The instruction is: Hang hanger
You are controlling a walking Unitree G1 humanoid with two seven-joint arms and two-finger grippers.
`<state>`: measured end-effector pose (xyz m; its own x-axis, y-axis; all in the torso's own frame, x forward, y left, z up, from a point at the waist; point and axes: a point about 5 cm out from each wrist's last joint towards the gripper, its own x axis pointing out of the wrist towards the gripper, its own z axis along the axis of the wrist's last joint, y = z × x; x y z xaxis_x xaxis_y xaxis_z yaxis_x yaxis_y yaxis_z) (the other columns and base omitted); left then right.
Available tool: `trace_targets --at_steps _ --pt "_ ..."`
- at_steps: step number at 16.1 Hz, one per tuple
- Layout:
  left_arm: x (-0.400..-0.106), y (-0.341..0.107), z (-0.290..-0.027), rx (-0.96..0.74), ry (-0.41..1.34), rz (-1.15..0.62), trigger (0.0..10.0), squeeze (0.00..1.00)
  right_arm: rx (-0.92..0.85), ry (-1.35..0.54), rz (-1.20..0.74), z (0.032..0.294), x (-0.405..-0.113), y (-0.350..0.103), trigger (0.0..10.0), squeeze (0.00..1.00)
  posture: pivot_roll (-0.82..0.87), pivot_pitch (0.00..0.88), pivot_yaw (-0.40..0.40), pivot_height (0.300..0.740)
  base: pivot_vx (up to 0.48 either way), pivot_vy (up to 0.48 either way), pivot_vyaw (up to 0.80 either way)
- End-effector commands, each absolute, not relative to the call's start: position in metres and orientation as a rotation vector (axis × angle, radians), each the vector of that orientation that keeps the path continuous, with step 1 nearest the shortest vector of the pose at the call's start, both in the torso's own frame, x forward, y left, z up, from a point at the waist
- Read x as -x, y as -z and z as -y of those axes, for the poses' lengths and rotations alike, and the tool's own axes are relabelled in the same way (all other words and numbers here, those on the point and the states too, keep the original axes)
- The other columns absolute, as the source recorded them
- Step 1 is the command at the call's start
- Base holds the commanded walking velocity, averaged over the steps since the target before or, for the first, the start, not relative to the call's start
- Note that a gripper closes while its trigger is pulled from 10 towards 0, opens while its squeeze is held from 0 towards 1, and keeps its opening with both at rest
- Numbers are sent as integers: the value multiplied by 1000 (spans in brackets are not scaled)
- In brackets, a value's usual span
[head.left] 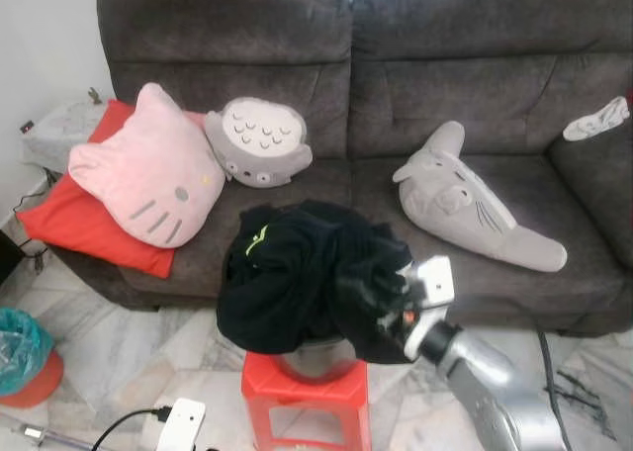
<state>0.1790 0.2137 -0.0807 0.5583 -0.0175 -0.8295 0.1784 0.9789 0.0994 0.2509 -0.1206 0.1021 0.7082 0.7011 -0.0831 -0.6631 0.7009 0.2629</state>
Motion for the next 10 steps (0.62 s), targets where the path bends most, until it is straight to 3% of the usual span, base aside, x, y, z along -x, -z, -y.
trace_targets --at_steps 1,10 --pt "-179 80 -218 -193 114 -976 10000 0 -205 -808 -159 115 -244 -111 10000 0 -84 0 84 740 0 0 0" --pt "-179 80 -218 -196 115 -975 10000 0 -150 -836 -196 118 -226 -112 10000 0 -86 0 85 740 0 0 0"
